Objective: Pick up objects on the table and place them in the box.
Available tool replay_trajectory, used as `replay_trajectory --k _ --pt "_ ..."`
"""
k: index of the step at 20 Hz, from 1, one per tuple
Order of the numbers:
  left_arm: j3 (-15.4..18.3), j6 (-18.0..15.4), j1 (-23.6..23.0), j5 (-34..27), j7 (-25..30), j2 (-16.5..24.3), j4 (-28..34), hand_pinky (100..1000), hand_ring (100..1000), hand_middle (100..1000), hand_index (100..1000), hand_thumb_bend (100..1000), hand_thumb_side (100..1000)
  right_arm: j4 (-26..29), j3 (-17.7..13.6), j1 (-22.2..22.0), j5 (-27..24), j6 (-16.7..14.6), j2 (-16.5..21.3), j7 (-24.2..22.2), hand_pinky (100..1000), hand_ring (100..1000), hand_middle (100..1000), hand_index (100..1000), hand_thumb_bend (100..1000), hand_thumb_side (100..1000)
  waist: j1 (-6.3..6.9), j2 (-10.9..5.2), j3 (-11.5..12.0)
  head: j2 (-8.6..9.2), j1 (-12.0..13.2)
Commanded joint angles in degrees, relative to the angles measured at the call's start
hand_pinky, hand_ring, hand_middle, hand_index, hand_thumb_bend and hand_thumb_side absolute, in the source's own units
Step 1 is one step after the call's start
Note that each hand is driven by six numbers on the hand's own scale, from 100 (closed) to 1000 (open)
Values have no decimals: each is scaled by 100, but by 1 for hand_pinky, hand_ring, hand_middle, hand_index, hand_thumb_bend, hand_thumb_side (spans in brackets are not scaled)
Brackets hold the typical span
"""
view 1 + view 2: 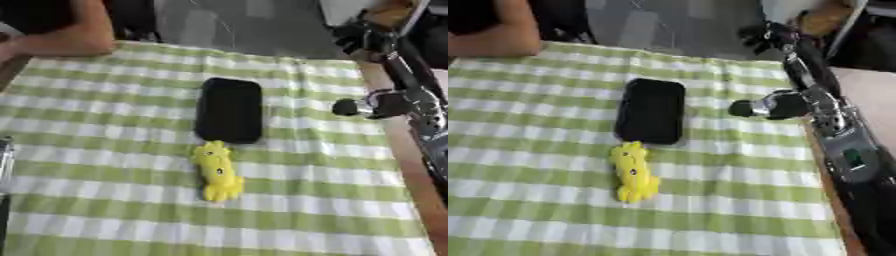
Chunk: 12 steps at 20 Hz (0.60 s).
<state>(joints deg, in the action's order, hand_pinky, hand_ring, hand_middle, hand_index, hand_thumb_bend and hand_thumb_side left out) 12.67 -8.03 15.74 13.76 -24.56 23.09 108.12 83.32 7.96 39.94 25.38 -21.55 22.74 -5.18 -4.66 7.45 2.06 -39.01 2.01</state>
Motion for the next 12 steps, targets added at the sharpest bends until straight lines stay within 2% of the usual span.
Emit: replay_trajectory --k 1,12 --pt "-12 -15 54 -24 18 175 74 521 624 772 869 301 834 113 -31 122 -6 -4 148 12 661 723 750 859 976 764 23 -97 0 109 14" --pt "-11 -13 54 -22 16 179 75 521 624 772 868 301 834 114 11 170 17 -11 171 -30 667 727 753 861 996 739 22 -101 4 110 17"
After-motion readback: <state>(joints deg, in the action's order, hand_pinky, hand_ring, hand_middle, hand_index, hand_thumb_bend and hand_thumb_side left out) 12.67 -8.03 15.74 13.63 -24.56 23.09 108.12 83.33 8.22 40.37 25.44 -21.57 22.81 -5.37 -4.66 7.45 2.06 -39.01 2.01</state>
